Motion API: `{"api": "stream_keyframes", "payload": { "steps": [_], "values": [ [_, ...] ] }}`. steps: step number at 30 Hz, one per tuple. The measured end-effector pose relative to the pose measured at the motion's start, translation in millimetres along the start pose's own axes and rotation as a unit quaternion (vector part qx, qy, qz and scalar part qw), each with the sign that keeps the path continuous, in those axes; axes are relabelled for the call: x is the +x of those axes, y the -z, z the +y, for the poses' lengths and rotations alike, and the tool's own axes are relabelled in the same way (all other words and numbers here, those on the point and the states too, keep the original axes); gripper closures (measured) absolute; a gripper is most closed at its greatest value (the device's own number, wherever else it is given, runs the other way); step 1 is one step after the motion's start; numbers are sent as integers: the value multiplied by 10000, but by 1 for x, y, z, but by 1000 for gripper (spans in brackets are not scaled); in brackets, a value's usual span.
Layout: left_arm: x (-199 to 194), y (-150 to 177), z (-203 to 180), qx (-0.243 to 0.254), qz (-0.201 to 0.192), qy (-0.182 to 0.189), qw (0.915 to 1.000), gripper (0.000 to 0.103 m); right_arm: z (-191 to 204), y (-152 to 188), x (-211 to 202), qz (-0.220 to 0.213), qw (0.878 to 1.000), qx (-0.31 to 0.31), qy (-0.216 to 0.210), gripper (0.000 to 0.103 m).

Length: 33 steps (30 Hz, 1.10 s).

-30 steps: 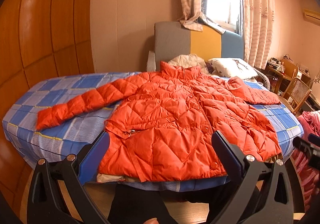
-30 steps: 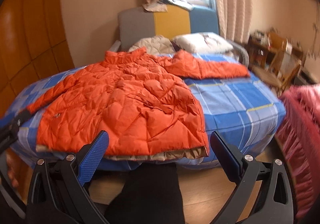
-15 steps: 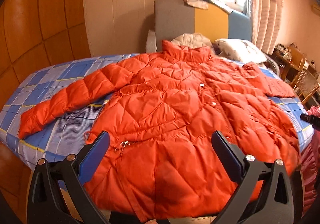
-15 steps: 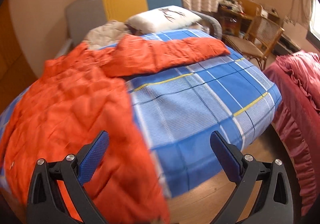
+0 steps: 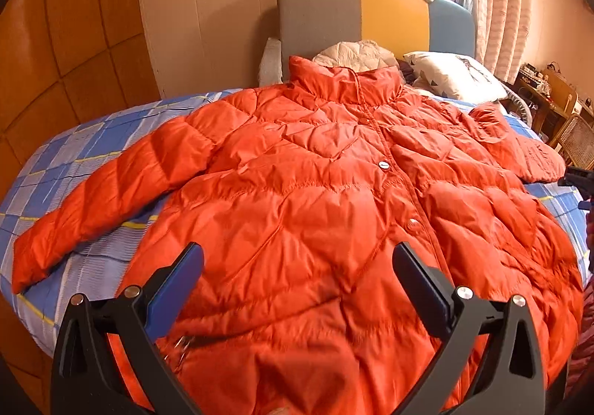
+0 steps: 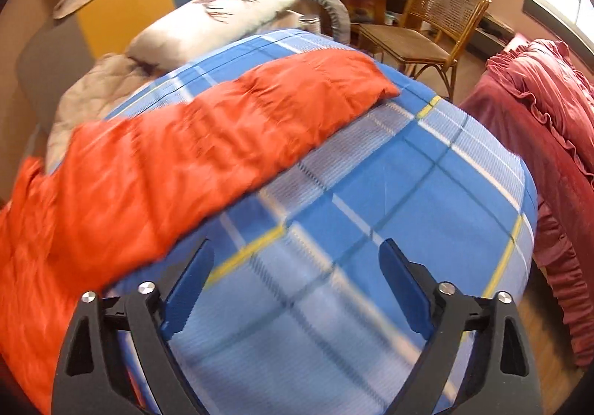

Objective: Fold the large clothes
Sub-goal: 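Reach the right tool to the jacket sleeve cuff and grasp it, then fold the held sleeve across the jacket body with the right tool, release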

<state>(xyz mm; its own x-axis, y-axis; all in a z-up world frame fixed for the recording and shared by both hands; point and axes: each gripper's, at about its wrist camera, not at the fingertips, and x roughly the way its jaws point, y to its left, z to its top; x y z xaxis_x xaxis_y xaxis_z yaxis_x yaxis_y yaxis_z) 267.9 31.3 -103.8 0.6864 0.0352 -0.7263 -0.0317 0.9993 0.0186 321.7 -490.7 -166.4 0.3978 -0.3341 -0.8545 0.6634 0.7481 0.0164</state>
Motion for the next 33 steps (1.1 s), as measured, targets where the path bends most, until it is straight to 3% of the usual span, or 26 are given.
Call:
{"api": "stream_keyframes", "payload": {
  "steps": [11, 15, 17, 19, 22, 28, 33],
  "values": [
    [51, -19, -6, -201, 296, -192, 9992, 2, -11, -57, 59, 88, 9987, 406, 306, 19],
    [63, -20, -4, -261, 377, -289, 9985, 2, -13, -63, 75, 163, 9985, 480, 187, 34],
    [68, -19, -2, -298, 432, -283, 9982, 2, -12, -66, 78, 104, 9988, 469, 26, 46],
    [73, -18, 0, -353, 494, -272, 9978, 2, -4, -70, 76, 37, 9996, 270, 26, 73],
    [76, -16, 0, -384, 506, -240, 9977, 2, 4, -76, 70, -52, 9998, 26, 173, 92],
    [77, -16, 2, -398, 501, -142, 9978, 2, 22, -80, 33, -564, 9974, -429, 163, 97],
    [73, -14, 7, -425, 482, -86, 9979, 2, 62, -73, -6, -962, 9903, -988, -195, 97]
  ]
}}
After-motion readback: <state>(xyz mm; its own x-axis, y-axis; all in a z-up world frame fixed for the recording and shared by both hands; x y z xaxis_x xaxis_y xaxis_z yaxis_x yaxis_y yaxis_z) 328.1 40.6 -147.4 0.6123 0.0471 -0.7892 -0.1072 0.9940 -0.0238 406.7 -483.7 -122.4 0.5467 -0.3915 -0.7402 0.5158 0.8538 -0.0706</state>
